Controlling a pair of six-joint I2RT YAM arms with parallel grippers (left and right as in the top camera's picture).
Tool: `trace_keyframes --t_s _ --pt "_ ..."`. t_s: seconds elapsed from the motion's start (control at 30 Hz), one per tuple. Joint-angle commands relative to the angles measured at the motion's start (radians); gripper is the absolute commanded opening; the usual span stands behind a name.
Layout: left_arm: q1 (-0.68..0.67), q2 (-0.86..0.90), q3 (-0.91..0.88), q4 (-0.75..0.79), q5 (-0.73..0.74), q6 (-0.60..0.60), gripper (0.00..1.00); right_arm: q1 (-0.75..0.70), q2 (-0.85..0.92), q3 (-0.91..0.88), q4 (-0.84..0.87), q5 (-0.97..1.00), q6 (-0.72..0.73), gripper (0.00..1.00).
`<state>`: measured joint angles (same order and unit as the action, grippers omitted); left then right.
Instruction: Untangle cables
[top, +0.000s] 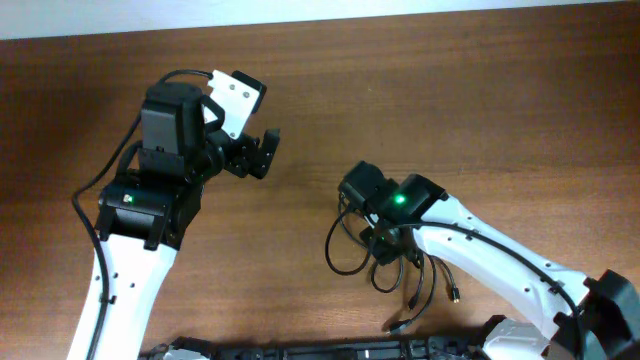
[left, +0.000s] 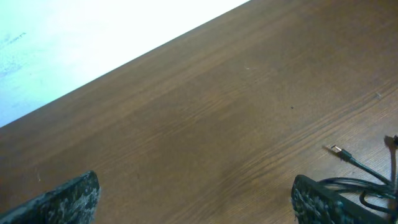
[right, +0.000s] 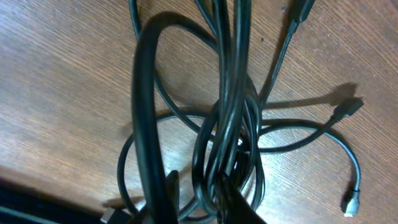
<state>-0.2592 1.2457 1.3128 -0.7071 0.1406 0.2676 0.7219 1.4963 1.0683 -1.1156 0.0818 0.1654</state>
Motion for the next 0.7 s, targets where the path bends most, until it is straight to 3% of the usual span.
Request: trace_keyframes --t_s 0.0,0.23,0.33,0.47,0.6,0.67 --pt "0.005 0.003 0.005 0.003 -0.006 -0.013 0.99 0.004 0.001 -0.032 0.010 0.000 0.023 0.11" --pt "0.005 0.003 0.005 0.003 -0.006 -0.013 0.99 0.004 0.001 -0.043 0.013 0.002 0.029 0.11" --pt "0.005 0.003 0.005 0.003 -0.006 -0.013 0.99 0.004 0.001 -0.043 0.010 -0.005 0.035 0.19" --pt "0.005 0.003 0.005 0.003 -0.006 -0.013 0.99 0.004 0.001 -0.044 0.004 -0.044 0.035 0.20" --pt "0.005 0.003 0.005 0.003 -0.006 -0.013 0.99 0.004 0.001 -0.047 0.008 -0.039 0.035 0.19" --pt "0.005 0.003 0.005 0.003 -0.006 -0.013 0.99 0.004 0.001 -0.061 0.017 -0.014 0.039 0.09"
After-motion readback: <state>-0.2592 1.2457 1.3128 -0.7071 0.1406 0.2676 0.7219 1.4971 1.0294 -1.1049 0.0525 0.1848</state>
